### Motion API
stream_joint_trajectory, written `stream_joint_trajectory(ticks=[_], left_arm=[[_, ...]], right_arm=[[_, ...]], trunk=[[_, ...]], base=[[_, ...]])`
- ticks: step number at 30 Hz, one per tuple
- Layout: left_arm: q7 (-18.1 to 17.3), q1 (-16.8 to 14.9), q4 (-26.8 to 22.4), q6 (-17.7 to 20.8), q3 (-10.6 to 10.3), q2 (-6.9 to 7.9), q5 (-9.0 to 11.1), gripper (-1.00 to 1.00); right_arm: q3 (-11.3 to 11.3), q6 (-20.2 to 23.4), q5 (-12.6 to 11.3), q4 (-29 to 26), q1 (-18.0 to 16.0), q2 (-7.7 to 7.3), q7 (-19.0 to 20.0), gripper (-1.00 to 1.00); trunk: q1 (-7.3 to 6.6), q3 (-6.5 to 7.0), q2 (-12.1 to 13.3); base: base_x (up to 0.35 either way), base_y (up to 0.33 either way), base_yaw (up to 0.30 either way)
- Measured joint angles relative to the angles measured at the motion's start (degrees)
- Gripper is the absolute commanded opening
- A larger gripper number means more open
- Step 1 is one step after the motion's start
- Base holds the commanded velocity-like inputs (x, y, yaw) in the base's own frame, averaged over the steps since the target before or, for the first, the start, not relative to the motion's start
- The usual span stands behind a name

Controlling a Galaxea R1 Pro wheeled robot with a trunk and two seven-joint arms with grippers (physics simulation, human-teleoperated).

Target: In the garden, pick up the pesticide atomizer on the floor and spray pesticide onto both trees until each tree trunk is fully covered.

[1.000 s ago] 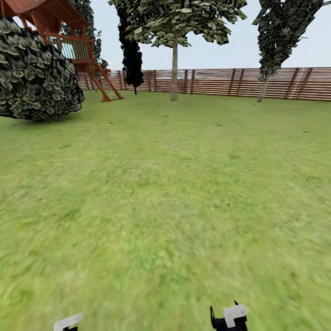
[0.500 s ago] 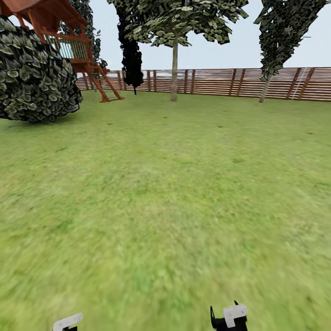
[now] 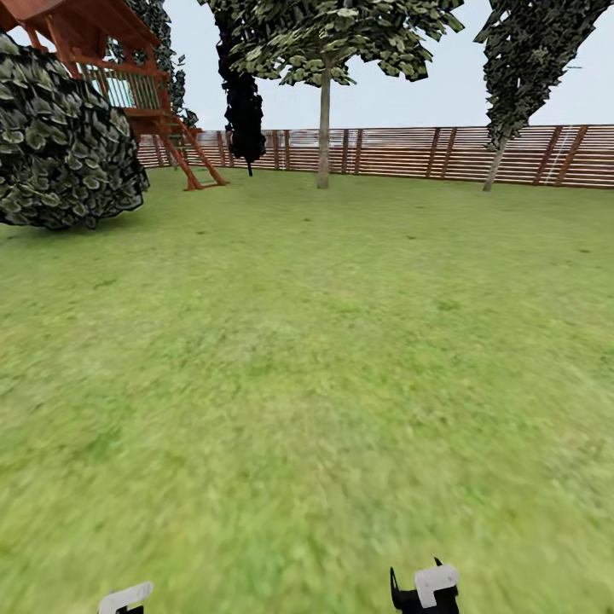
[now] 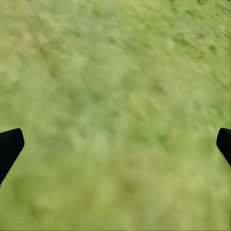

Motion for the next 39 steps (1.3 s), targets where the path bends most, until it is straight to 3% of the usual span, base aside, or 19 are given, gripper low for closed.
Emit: stream_joint_trajectory(ticks=[39], left_arm=[[0.05, 0.06, 0.01, 0.0, 0.08, 0.04, -0.01, -1.0]], right_arm=[[0.0, 0.02, 0.0, 0.0, 0.0, 0.0, 0.02, 1.0]], trunk=[[0.0, 0.0, 0.0]], base=[[0.34, 0.0, 0.0]])
